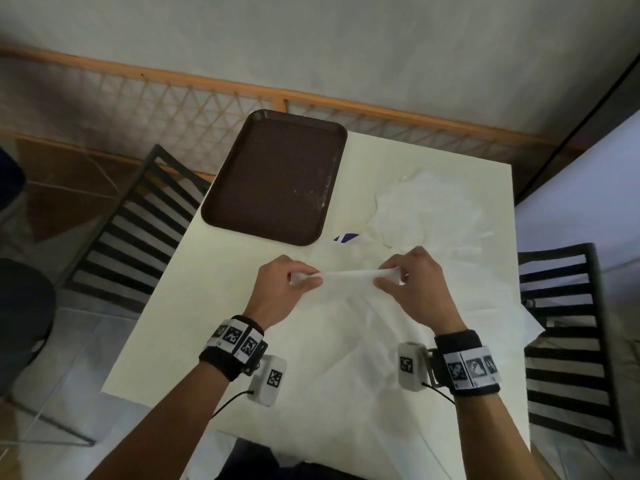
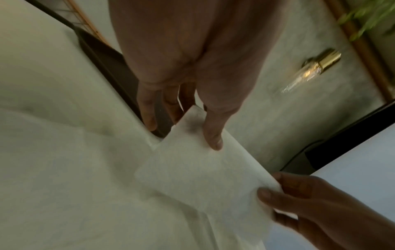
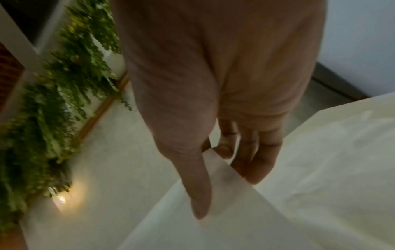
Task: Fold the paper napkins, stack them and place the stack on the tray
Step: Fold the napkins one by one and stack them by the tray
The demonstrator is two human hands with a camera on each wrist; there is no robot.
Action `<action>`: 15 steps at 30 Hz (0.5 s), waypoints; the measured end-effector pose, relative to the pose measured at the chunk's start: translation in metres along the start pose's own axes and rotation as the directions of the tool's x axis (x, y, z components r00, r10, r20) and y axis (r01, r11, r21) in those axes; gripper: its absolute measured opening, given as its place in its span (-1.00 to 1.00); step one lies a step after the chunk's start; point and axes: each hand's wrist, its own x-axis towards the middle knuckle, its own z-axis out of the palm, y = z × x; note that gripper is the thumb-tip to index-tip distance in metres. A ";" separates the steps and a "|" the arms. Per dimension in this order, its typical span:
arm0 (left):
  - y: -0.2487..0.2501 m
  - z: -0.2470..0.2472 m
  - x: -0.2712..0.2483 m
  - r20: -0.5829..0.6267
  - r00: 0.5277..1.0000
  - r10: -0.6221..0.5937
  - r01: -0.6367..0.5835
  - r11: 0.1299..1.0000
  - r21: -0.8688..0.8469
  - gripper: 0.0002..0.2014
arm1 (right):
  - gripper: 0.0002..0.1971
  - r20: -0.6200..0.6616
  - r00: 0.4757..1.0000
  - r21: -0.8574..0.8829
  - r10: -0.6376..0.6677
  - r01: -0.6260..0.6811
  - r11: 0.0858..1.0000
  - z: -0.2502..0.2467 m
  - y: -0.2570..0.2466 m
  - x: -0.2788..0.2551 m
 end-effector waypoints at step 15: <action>-0.164 -0.115 -0.082 -0.257 0.917 -0.306 0.339 0.936 0.097 -0.75 | -0.62 0.416 0.884 -0.007 -0.214 0.238 0.971 0.207 -0.208 0.125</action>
